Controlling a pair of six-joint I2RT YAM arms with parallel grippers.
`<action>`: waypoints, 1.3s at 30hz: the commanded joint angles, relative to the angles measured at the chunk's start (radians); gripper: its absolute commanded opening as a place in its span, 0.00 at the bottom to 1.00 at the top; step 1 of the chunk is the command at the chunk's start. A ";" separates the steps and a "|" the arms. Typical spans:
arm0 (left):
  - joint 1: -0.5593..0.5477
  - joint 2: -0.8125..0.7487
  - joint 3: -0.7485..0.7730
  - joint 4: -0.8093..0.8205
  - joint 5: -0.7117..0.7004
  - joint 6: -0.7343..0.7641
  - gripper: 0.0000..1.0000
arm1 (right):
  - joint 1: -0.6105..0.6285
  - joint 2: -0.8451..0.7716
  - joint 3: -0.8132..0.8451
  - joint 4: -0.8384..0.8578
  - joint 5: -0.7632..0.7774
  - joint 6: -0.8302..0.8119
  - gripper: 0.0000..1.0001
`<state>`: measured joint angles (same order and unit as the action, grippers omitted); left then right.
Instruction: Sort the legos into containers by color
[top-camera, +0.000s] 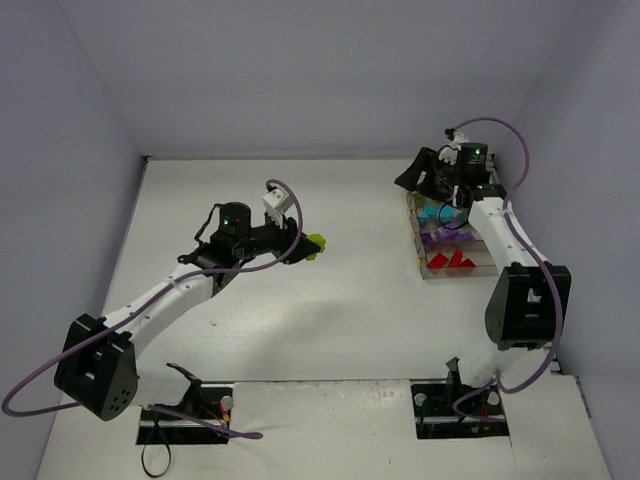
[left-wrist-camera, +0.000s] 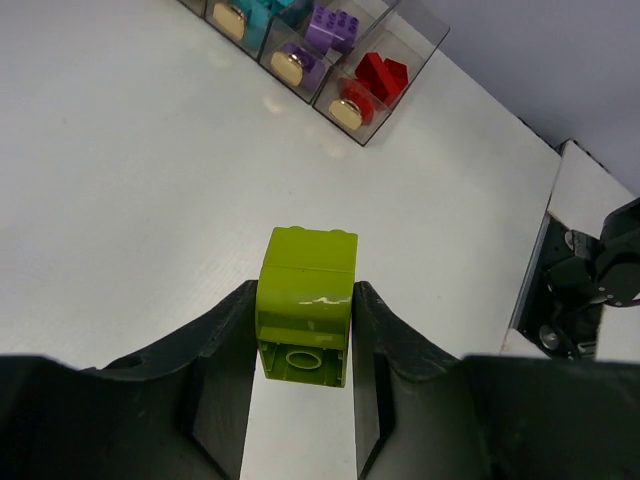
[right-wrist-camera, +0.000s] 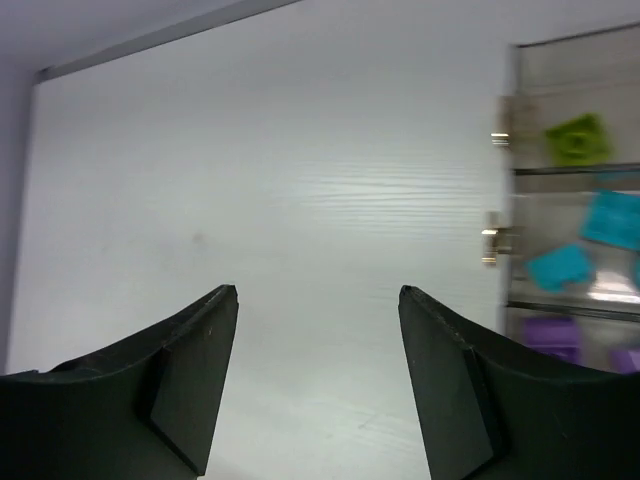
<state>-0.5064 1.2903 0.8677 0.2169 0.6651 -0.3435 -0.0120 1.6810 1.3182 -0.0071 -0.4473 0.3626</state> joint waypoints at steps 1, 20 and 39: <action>0.005 -0.005 0.089 0.110 0.059 0.178 0.09 | 0.075 -0.083 0.016 0.029 -0.301 0.033 0.62; -0.003 0.038 0.070 0.281 0.145 0.551 0.11 | 0.322 -0.103 -0.008 0.025 -0.745 0.093 0.61; -0.023 0.017 0.007 0.444 0.200 0.540 0.11 | 0.360 -0.106 -0.025 0.035 -0.758 0.085 0.50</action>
<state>-0.5144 1.3441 0.8600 0.5495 0.8230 0.1791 0.3344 1.6119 1.2839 -0.0189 -1.1595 0.4480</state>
